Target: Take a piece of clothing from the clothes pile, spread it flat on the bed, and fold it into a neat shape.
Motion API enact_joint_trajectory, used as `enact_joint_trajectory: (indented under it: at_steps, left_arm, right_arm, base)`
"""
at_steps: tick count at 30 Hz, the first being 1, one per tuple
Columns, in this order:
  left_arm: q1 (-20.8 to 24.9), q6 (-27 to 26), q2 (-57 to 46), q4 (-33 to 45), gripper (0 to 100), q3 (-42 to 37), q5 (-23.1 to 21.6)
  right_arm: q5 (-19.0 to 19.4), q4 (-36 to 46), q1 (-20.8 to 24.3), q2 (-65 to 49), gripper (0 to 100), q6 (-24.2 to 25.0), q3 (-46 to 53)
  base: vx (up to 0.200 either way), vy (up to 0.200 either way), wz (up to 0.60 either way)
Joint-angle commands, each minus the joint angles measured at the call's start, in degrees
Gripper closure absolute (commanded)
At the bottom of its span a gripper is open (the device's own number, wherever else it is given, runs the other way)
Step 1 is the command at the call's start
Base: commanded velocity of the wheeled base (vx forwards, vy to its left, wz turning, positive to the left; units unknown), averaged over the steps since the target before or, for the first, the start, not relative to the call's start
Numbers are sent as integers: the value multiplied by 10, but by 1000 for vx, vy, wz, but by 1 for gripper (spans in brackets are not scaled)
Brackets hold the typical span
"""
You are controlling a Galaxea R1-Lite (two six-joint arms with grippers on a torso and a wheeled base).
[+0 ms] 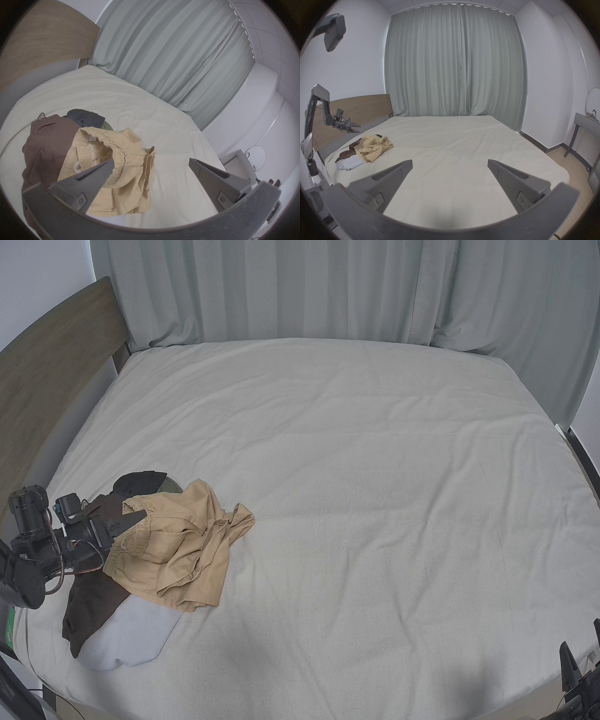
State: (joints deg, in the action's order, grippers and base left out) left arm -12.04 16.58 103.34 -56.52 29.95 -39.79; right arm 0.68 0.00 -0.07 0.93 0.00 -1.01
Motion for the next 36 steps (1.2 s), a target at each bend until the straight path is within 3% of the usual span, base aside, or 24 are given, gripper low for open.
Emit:
enact_joint_trajectory:
  at_steps: [1,20,30,36]
  left_arm:
    - [10,0,59,-14,0,19,2]
    - [26,0,168,-85,0,59,21]
    - [-10,4,147,-103,0,58,14]
    - [-7,5,148,-104,0,58,14]
  right_arm:
    - [0,0,0,-9,0,0,10]
    - [0,0,0,-9,0,0,10]
    - [0,0,-1,-9,0,0,10]
    - [0,0,0,-9,0,0,10]
  base:
    - [0,0,0]
    - [0,0,0]
    - [0,0,0]
    - [0,0,0]
